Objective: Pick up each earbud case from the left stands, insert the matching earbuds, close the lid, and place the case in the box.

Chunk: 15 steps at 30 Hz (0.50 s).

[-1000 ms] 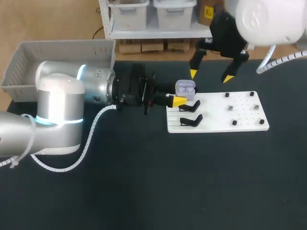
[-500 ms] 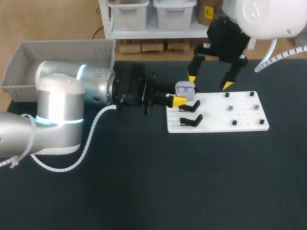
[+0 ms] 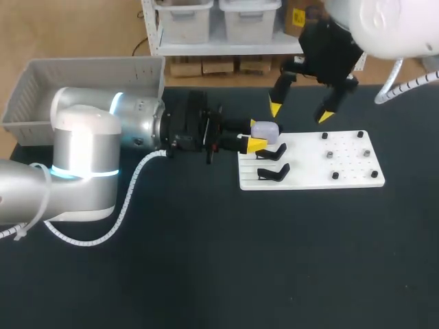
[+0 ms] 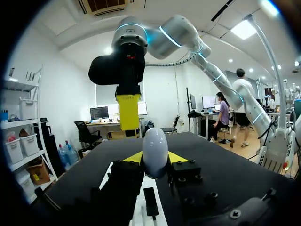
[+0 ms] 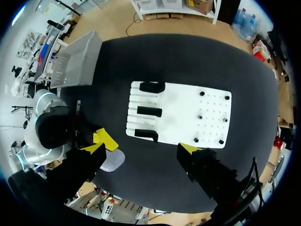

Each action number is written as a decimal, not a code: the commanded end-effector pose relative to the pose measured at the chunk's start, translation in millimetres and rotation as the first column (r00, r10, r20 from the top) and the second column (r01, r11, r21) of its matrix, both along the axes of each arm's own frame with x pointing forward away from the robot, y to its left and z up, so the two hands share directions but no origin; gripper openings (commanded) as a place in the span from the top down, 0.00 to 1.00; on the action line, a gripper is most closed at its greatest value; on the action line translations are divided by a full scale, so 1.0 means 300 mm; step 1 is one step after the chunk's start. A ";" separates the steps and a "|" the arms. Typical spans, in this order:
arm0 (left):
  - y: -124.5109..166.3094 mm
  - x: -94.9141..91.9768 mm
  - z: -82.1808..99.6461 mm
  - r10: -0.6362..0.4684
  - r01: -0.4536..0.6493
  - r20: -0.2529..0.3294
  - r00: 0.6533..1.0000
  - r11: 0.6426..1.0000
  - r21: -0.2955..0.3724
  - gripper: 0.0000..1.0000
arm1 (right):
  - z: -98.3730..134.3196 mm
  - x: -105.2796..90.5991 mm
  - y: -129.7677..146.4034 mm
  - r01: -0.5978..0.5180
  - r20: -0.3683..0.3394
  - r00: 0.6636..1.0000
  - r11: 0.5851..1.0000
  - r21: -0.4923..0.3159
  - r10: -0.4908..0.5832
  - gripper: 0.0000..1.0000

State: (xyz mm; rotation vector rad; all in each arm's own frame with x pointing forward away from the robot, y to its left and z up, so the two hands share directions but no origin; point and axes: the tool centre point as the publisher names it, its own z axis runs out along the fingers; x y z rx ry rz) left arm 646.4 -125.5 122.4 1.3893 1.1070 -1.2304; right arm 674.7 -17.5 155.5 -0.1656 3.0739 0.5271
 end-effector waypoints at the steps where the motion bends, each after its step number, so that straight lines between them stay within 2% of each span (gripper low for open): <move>1: 0.000 -0.004 -0.003 0.005 -0.005 0.003 1.000 1.000 -0.003 1.00 | 0.069 -0.049 -0.057 0.035 0.131 0.991 0.998 0.046 -0.041 0.00; 3: 0.000 -0.004 -0.003 0.005 -0.005 0.003 1.000 1.000 -0.003 1.00 | 0.121 -0.062 -0.085 0.040 0.181 0.982 0.996 0.080 -0.054 0.00; 7: 0.012 -0.005 0.004 0.016 -0.016 -0.004 1.000 1.000 -0.002 1.00 | 0.213 -0.138 -0.140 -0.010 0.270 0.962 0.989 0.145 -0.030 0.00; 11: 0.094 -0.011 0.050 0.090 -0.090 -0.048 0.995 0.996 0.004 1.00 | 0.238 -0.217 -0.199 -0.023 0.314 0.949 0.991 0.130 -0.019 0.00; 15: 0.205 -0.021 0.115 0.196 -0.195 -0.043 0.980 0.981 0.014 1.00 | 0.243 -0.263 -0.252 0.007 0.327 0.944 0.991 0.134 -0.051 0.00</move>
